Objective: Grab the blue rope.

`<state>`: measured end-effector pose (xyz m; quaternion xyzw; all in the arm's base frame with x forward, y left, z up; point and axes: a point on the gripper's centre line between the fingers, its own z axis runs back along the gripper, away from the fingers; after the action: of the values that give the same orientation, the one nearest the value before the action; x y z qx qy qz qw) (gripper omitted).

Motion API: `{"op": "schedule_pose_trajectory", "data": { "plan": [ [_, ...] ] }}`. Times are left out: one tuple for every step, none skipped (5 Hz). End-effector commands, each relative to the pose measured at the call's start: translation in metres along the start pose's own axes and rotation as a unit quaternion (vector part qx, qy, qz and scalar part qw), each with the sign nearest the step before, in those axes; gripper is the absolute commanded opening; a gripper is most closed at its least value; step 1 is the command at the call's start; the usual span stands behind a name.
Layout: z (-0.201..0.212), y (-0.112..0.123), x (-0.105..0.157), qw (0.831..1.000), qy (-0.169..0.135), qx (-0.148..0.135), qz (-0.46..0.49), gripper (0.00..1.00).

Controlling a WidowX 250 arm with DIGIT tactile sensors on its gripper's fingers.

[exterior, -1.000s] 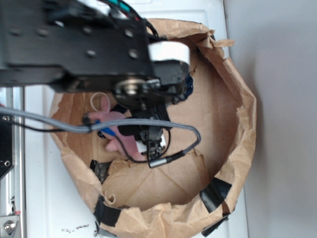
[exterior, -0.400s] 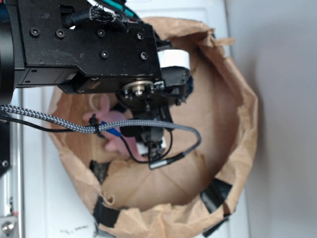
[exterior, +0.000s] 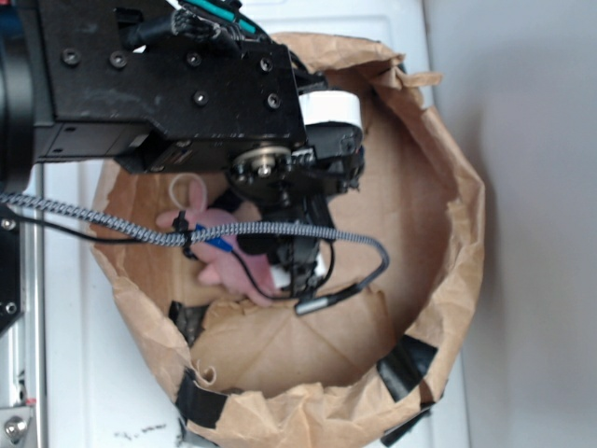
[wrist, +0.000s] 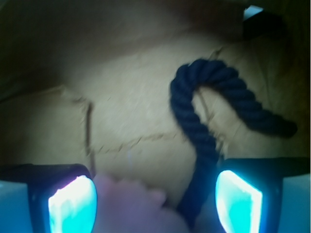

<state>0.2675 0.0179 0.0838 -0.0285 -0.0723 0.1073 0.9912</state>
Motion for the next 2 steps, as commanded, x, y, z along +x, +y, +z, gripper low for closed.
{"op": "schedule_pose_trajectory", "data": {
  "plan": [
    [-0.011,0.009,0.019,1.000,-0.025,-0.004,-0.004,1.00],
    [-0.026,0.008,0.022,1.000,-0.009,0.005,-0.008,1.00]
  ]
}}
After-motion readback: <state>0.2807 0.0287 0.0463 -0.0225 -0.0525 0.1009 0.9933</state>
